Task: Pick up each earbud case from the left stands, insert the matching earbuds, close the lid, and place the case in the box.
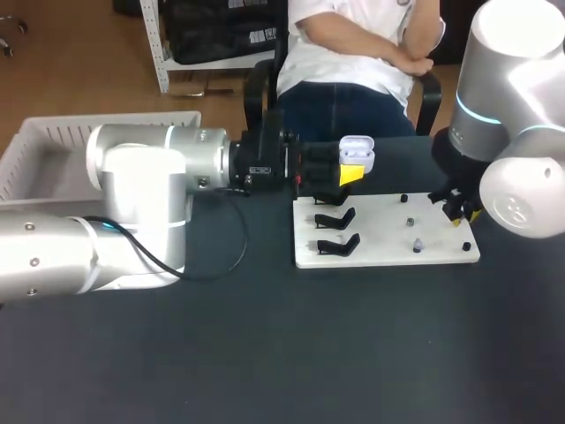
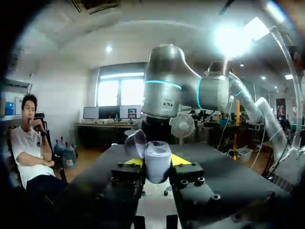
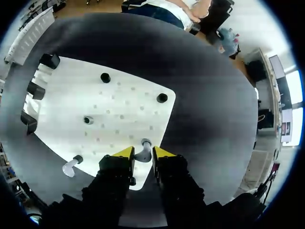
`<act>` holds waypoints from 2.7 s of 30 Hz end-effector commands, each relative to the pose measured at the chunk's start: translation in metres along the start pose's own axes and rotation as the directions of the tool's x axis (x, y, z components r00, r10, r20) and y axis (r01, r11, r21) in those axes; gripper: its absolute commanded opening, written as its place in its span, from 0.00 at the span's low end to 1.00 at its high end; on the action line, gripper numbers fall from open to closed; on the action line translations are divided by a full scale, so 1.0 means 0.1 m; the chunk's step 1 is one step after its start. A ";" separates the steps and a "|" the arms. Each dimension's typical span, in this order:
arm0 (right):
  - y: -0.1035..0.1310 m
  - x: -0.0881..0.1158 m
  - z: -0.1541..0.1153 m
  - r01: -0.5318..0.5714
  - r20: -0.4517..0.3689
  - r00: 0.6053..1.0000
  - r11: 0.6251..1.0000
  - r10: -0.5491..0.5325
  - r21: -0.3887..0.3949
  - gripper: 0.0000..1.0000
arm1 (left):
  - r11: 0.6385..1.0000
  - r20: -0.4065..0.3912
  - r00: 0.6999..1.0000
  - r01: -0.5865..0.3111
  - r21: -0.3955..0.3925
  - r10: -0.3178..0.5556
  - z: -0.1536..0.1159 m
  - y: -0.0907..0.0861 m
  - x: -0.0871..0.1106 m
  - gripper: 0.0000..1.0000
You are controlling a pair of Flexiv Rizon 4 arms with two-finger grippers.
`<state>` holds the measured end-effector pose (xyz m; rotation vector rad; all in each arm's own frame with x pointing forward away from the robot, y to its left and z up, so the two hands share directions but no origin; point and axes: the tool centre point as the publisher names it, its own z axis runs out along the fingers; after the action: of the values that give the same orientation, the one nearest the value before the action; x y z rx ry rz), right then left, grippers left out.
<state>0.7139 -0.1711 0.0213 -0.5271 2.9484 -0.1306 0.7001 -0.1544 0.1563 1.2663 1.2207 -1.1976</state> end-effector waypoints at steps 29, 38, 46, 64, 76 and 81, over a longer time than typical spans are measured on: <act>0.10 0.13 -0.62 -0.062 -0.044 0.997 0.997 0.063 0.041 0.00 | 1.000 0.004 1.000 -0.004 -0.007 0.004 0.00 -0.02 0.01 0.00; 0.42 0.32 -1.26 -0.133 -0.050 0.990 0.990 0.135 0.041 0.00 | 1.000 0.004 1.000 -0.004 -0.007 0.004 0.00 -0.02 0.01 0.00; 0.67 0.44 -1.56 -0.174 -0.020 0.984 0.984 0.174 0.033 0.00 | 1.000 0.004 1.000 -0.004 -0.007 0.004 0.00 -0.02 0.01 0.00; 0.88 0.38 -1.61 -0.680 0.041 0.731 0.724 0.681 0.118 0.00 | 1.000 0.004 1.000 -0.004 -0.007 0.004 0.00 -0.02 0.01 0.00; 1.04 0.39 -1.79 -0.902 0.069 0.431 0.432 0.900 0.005 0.00 | 1.000 0.004 1.000 -0.004 -0.007 0.004 0.00 -0.02 0.01 0.00; 1.06 0.40 -1.77 -0.927 0.040 0.356 0.358 0.934 -0.107 0.00 | 1.000 0.004 1.000 -0.004 -0.007 0.004 0.00 -0.02 0.01 0.00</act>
<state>0.6221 -0.0708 0.1841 0.8480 2.8286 -0.0819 0.7001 -0.1544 0.1563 1.2664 1.2208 -1.1977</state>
